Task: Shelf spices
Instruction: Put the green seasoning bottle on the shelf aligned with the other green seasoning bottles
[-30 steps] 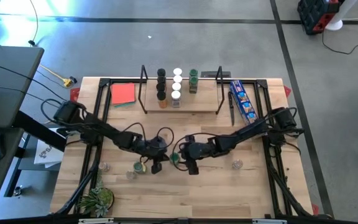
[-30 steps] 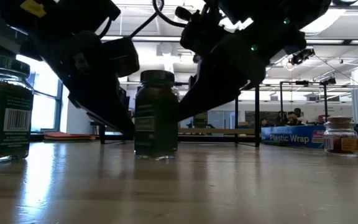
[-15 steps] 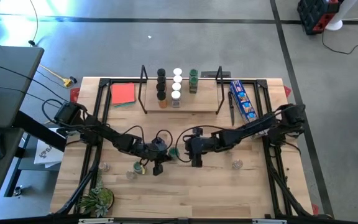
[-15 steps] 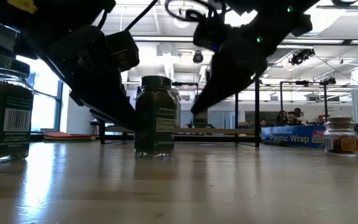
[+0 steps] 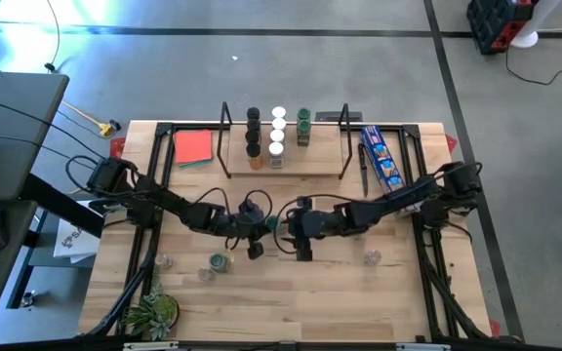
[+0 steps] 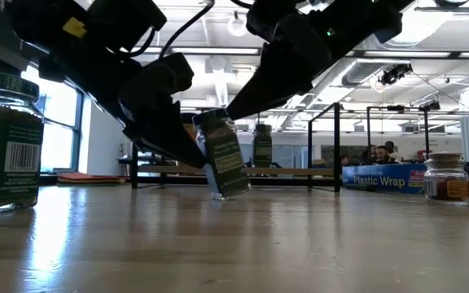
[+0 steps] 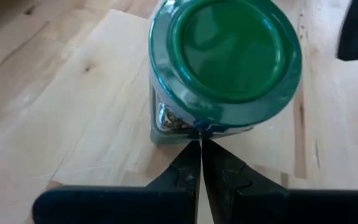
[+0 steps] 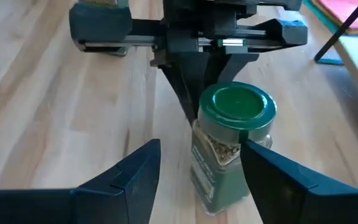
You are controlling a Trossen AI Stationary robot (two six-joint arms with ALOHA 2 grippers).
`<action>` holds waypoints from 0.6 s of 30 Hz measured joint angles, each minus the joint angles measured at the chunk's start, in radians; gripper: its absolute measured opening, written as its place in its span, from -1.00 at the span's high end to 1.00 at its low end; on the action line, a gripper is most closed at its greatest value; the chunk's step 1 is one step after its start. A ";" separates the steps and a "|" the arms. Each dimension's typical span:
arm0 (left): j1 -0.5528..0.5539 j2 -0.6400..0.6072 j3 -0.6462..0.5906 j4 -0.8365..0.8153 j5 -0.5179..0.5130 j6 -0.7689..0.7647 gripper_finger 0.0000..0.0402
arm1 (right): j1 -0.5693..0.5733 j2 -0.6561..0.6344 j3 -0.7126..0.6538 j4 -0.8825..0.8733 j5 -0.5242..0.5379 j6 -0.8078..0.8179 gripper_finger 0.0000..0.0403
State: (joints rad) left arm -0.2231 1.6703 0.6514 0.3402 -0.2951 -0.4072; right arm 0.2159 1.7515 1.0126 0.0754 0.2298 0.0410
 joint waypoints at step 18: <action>-0.016 0.000 0.000 0.002 -0.006 -0.008 0.93 | 0.004 -0.029 0.000 -0.186 -0.065 0.124 -0.07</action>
State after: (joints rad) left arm -0.2392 1.6703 0.6514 0.3424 -0.3007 -0.4155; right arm 0.2194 1.7230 1.0126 -0.1106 0.1652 0.1655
